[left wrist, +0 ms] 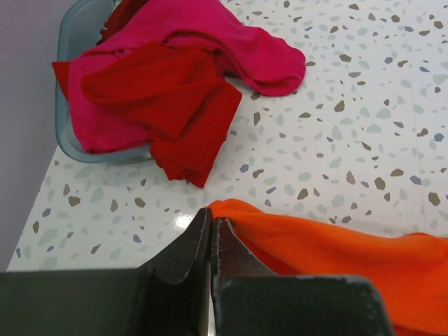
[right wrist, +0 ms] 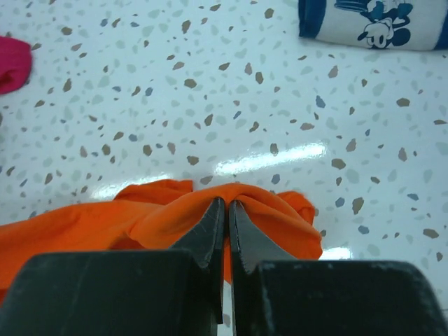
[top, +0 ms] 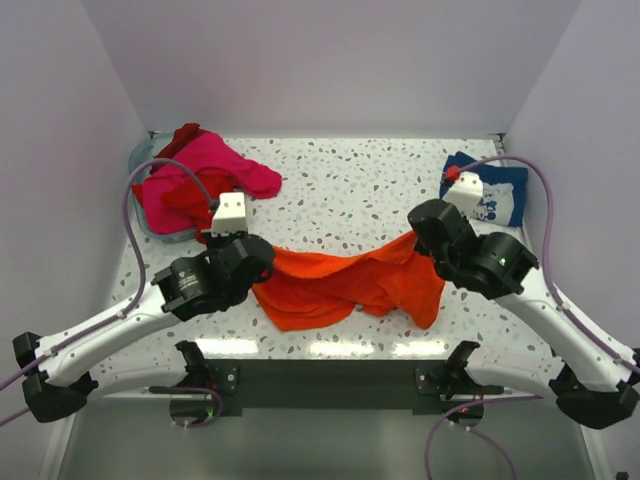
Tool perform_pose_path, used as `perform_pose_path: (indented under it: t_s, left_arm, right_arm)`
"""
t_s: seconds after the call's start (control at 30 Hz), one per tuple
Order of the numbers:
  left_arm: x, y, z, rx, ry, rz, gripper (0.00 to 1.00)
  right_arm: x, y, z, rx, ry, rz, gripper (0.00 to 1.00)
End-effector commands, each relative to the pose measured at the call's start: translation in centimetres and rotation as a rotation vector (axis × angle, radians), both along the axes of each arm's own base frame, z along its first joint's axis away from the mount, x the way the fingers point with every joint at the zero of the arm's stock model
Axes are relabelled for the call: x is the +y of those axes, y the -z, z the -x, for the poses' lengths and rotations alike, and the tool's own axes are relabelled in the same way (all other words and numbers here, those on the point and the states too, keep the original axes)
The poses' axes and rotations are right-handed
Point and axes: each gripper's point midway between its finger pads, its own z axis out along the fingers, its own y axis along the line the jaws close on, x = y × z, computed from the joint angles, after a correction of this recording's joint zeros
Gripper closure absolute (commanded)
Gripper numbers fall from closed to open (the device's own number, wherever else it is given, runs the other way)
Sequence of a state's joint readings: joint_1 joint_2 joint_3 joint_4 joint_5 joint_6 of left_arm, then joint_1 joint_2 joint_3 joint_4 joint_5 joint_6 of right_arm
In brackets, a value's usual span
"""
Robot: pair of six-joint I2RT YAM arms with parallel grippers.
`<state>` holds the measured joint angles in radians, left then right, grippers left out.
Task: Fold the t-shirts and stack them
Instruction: Flatten the tshirt out
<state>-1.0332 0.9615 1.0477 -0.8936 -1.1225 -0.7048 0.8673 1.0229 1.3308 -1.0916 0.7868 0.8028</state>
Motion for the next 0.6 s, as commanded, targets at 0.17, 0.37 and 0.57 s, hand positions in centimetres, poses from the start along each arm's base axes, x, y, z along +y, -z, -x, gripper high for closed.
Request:
perform_pose_path:
  t_s: [0.17,0.37,0.57]
  left_arm:
    - [1.7,-4.1,-7.7,-0.024,-0.012,-0.012,1.0]
    - [1.8,-11.4,-8.2,-0.124,0.006,0.035,1.0]
    - [2.0,-16.7,-6.4,-0.165,0.076,0.094,1.0]
  right_arm:
    - [-0.7,-5.4,-7.2,-0.06,-0.026,0.056,1.0]
    - [-3.0,-14.1,-6.8,-0.215,0.022,0.05,1.0]
    - [-5.6,-20.9,-2.7,-0.384,-0.012,-0.001,1.0]
